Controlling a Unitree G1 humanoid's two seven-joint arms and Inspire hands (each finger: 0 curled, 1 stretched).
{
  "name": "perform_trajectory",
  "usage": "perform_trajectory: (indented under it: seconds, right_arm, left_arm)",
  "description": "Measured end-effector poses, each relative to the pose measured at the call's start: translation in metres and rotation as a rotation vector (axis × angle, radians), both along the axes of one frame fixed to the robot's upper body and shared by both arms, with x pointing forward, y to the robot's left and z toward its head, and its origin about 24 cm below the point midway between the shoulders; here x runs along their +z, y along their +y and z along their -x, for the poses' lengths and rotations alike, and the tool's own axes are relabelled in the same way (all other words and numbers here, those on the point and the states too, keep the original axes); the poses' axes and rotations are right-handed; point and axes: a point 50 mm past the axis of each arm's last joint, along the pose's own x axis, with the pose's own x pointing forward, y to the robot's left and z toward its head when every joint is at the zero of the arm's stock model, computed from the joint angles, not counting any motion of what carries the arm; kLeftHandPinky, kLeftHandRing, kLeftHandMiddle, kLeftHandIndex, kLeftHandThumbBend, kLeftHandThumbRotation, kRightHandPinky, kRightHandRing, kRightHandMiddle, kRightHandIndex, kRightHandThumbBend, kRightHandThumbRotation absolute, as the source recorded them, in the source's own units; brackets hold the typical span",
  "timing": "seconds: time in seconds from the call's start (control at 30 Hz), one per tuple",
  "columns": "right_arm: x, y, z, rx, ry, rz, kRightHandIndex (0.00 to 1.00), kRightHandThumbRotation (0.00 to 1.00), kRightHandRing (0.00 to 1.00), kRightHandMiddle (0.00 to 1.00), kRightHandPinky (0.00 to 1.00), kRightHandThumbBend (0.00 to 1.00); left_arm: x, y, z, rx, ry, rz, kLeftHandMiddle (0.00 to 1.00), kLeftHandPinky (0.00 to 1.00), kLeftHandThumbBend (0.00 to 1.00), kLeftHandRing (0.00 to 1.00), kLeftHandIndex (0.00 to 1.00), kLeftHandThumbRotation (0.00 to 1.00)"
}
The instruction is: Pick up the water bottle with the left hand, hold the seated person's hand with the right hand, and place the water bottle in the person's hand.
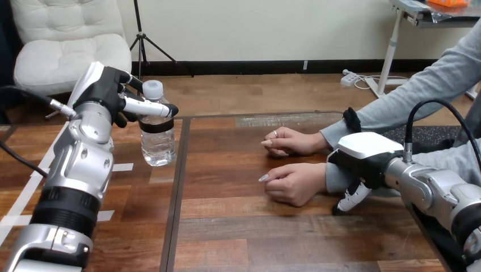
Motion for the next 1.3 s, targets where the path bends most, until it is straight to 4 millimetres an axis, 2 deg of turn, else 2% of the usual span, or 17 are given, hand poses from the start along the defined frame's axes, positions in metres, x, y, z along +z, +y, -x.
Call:
perform_trajectory:
  seconds: [0.5, 0.97, 1.3]
  right_arm:
    - [0.0012, 0.0002, -0.0006, -0.010, -0.006, -0.024, 0.58, 0.22, 0.49, 0.55, 0.42, 0.51]
    - [0.0027, 0.0007, -0.0011, -0.019, -0.015, -0.056, 0.58, 0.27, 0.49, 0.54, 0.42, 0.43]
    - [0.0038, 0.0004, -0.0016, -0.024, -0.020, -0.068, 0.58, 0.27, 0.50, 0.54, 0.43, 0.42]
  left_arm:
    - [0.0002, -0.0004, 0.0000, -0.004, 0.001, 0.003, 0.36, 0.22, 0.65, 0.28, 0.47, 0.00]
    - [0.0003, -0.0005, 0.0000, -0.005, 0.001, 0.004, 0.38, 0.24, 0.64, 0.30, 0.46, 0.00]
    - [0.0003, -0.0006, 0.0000, -0.006, 0.002, 0.003, 0.38, 0.24, 0.64, 0.30, 0.48, 0.00]
